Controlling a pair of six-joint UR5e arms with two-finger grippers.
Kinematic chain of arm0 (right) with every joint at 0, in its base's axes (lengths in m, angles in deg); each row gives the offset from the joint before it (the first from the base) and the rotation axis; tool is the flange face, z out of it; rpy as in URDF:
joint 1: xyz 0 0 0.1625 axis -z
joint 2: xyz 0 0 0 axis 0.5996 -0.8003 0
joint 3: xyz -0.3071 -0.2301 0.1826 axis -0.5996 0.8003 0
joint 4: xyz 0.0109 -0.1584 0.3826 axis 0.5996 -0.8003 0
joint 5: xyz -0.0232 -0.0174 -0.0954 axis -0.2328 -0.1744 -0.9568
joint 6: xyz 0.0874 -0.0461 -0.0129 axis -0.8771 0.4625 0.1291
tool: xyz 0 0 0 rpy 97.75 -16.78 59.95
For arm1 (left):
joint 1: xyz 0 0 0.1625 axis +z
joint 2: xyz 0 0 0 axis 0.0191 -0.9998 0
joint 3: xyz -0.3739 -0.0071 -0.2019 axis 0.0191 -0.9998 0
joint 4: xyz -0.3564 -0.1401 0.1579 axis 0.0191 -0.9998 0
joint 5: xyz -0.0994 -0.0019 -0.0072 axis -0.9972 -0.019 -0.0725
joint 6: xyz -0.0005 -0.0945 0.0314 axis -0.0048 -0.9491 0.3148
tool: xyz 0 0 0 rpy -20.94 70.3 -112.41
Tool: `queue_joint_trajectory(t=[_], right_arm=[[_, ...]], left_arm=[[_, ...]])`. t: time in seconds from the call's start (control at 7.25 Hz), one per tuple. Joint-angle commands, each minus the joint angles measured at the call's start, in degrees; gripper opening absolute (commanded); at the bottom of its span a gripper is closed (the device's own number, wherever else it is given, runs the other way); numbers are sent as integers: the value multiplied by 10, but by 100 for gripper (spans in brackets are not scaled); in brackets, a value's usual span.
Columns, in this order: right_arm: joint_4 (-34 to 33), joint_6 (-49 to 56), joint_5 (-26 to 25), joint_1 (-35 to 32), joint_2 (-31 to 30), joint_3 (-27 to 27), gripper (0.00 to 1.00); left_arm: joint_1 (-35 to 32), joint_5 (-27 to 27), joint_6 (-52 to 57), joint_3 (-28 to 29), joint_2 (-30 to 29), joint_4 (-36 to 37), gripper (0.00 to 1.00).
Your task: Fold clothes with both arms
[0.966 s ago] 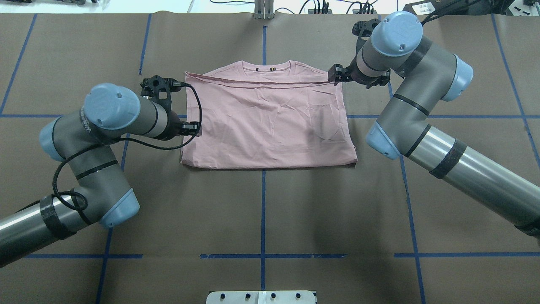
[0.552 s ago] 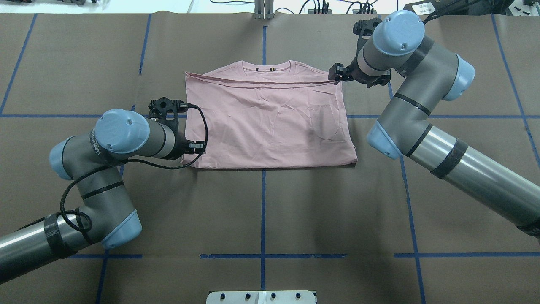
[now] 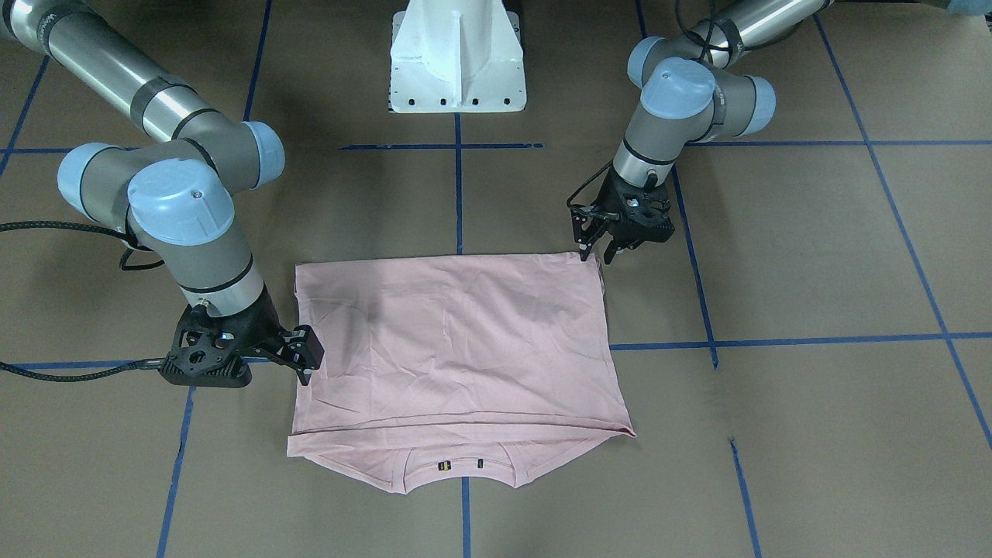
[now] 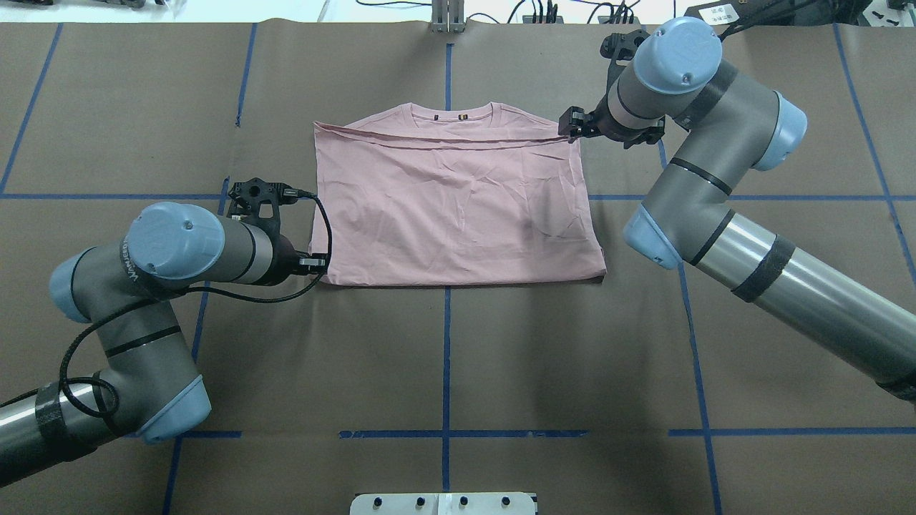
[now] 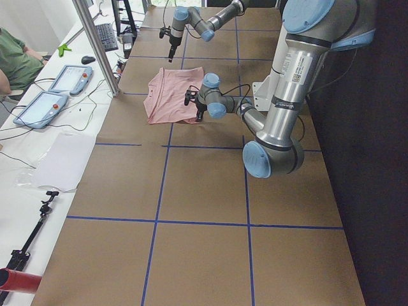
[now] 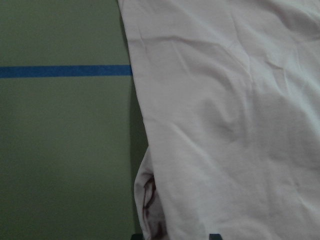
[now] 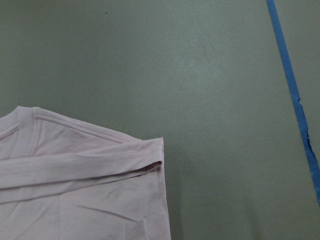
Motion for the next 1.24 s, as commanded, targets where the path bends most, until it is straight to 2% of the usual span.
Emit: queue_joint_trajectory(t=[0.0,0.41,0.55,0.69,1.1], right_arm=[[0,0,0,0,-1,0,100],[0,0,-2,0,-2,0,100],[1,0,-2,0,-4,0,100],[1,0,-3,1,-5,0,100],[1,-1,-4,1,-8,0,100]], left_arm=[[4,0,-1,1,1,1,34],[23,0,1,8,-4,1,34],[23,0,-2,7,-4,1,30],[24,1,-3,6,-3,1,0],[-10,1,39,5,0,1,0]])
